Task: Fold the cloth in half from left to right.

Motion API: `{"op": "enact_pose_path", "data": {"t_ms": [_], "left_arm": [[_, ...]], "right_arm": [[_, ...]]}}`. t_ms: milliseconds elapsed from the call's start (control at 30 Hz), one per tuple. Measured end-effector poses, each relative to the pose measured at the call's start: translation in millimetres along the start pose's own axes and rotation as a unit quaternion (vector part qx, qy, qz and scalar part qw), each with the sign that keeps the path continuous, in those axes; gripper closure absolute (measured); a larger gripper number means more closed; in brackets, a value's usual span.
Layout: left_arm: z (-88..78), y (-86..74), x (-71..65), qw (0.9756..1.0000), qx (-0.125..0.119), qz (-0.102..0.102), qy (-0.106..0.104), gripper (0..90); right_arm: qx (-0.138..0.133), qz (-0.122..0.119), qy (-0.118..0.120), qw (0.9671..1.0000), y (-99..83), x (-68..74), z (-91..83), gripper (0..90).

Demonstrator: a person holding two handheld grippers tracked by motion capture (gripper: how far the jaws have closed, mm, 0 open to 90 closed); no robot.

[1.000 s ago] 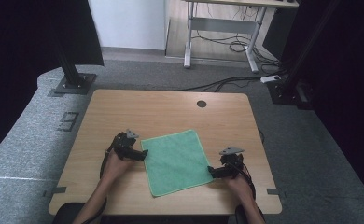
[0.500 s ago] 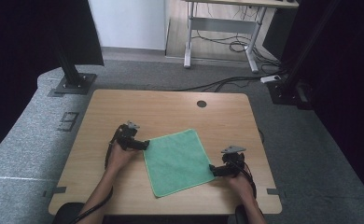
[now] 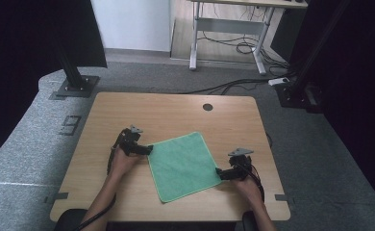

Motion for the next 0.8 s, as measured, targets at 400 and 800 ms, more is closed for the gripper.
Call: {"op": "enact_pose_path", "data": {"t_ms": [400, 800], "left_arm": [[-3.5, 0.0, 11.8, 0.9999, -0.003, -0.01, 0.002, 2.8], [-3.3, -1.0, 11.6, 1.0, -0.007, -0.004, 0.003, 3.7]], "right_arm": [[-0.008, -0.01, 0.034, 0.9993, 11.9, 19.2, -7.1, 3.0], [-0.009, -0.036, 0.073, 0.9966, 22.7, 46.5, -4.1, 3.9]]}}
Point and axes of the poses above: each handheld gripper's, and its own axes: z roughly forward along the jaws, y roughly out of its top, x roughly to its left, the point moved 4 cm from there along z, roughly forward along the jaws, and after that the axes turned 5 degrees about -z, right-handed, at the moved point
